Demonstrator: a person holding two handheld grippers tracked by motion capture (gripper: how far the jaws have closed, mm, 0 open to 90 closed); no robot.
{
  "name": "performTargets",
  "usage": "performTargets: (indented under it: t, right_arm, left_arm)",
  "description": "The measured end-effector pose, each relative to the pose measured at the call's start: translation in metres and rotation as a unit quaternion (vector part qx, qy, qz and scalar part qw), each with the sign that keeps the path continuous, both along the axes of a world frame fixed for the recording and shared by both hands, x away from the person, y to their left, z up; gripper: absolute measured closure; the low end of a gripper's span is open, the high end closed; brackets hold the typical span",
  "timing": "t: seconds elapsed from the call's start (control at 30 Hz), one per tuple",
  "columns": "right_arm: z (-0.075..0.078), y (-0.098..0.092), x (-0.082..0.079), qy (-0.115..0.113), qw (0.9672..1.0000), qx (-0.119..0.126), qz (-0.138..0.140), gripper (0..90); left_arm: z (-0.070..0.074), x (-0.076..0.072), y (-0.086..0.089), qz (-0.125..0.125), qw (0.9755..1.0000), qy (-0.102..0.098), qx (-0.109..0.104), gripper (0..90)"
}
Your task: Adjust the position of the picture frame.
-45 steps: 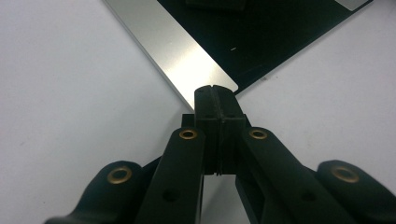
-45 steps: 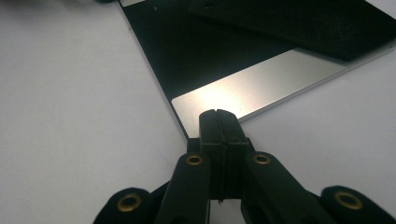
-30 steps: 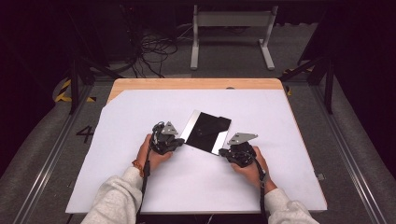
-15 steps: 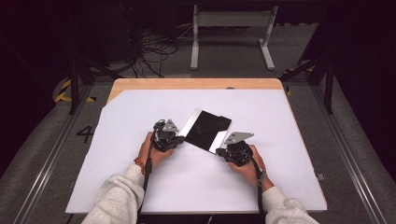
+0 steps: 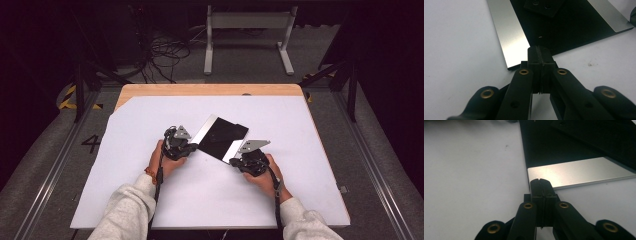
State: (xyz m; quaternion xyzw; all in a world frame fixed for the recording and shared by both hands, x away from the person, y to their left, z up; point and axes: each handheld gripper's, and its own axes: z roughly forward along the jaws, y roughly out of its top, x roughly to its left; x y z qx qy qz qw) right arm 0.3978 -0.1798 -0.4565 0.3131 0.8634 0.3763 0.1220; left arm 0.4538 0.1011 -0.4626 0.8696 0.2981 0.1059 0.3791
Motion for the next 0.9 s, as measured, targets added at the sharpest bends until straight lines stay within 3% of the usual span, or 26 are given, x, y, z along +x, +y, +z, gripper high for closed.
performTargets:
  t: [0.17, 0.23, 0.33, 0.43, 0.47, 0.9]
  right_arm:
    - [0.007, -0.019, 0.017, -0.041, 0.9979, -0.018, -0.047, 90.0]
    - [0.01, -0.031, 0.029, -0.055, 0.9957, -0.008, -0.075, 90.0]
    - [0.011, -0.039, 0.041, -0.061, 0.9931, -0.018, -0.099, 90.0]
    - [0.014, -0.049, 0.055, -0.069, 0.9898, 0.0, -0.125, 90.0]
    - [0.015, -0.049, 0.059, -0.078, 0.9883, -0.007, -0.131, 90.0]
    - [0.011, -0.05, 0.103, -0.053, 0.984, -0.006, -0.17, 90.0]
  left_arm:
    - [0.0, -0.001, 0.001, 0.0, 1.0, -0.003, -0.001, 89.2]
    - [0.0, -0.003, 0.0, 0.001, 1.0, -0.004, 0.0, 89.4]
    - [-0.001, -0.005, -0.001, 0.0, 1.0, -0.003, 0.001, 89.6]
    - [0.0, -0.007, 0.0, -0.002, 1.0, -0.001, 0.0, 89.6]
    - [-0.001, -0.007, 0.0, -0.002, 1.0, -0.002, -0.001, 89.6]
    - [-0.002, -0.012, 0.001, -0.007, 1.0, -0.003, -0.004, 89.7]
